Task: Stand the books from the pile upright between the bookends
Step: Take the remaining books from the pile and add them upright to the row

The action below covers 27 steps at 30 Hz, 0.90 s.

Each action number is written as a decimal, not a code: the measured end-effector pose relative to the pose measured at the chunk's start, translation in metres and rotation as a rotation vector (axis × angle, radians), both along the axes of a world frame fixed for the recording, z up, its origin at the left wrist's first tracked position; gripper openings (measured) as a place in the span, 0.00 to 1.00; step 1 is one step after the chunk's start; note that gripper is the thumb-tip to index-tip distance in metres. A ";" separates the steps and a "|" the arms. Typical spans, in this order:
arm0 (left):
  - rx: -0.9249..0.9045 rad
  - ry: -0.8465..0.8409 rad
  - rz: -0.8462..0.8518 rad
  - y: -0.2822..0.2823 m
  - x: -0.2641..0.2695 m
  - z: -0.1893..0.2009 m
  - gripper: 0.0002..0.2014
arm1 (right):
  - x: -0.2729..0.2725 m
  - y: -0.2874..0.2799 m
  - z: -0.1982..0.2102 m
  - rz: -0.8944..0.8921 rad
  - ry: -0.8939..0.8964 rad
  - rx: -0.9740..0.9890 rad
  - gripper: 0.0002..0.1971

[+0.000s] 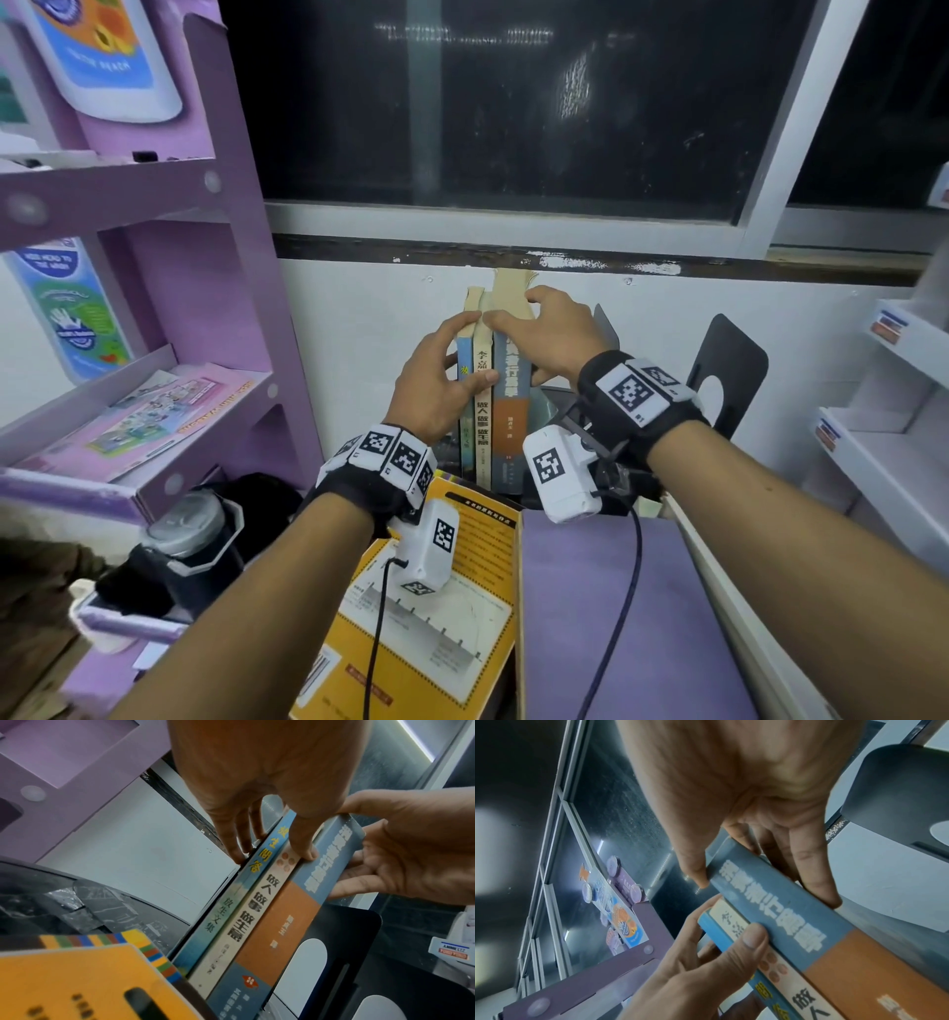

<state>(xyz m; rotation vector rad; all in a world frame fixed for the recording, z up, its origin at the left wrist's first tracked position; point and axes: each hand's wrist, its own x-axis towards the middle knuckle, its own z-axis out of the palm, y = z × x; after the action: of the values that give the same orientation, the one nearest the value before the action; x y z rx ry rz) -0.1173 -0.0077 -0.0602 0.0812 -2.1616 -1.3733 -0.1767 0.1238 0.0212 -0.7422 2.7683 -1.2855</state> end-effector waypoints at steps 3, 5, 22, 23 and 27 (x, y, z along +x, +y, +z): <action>-0.014 0.008 -0.005 0.000 0.001 0.000 0.27 | -0.001 0.000 0.000 0.004 0.008 -0.003 0.38; -0.012 0.011 0.000 0.000 0.001 0.001 0.27 | -0.002 0.001 0.000 0.014 -0.002 -0.008 0.37; -0.048 0.043 0.075 0.004 0.005 0.005 0.21 | 0.002 0.004 -0.001 0.056 -0.104 -0.100 0.37; -0.054 0.045 0.080 0.004 0.005 0.005 0.21 | 0.002 0.004 -0.001 0.056 -0.106 -0.105 0.37; -0.080 0.045 0.096 0.004 0.006 0.005 0.23 | 0.002 0.004 -0.002 0.055 -0.108 -0.118 0.36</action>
<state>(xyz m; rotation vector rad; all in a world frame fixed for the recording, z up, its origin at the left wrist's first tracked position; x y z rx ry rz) -0.1112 -0.0037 -0.0556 0.1210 -2.1438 -1.2229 -0.1748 0.1277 0.0194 -0.7258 2.5880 -1.4436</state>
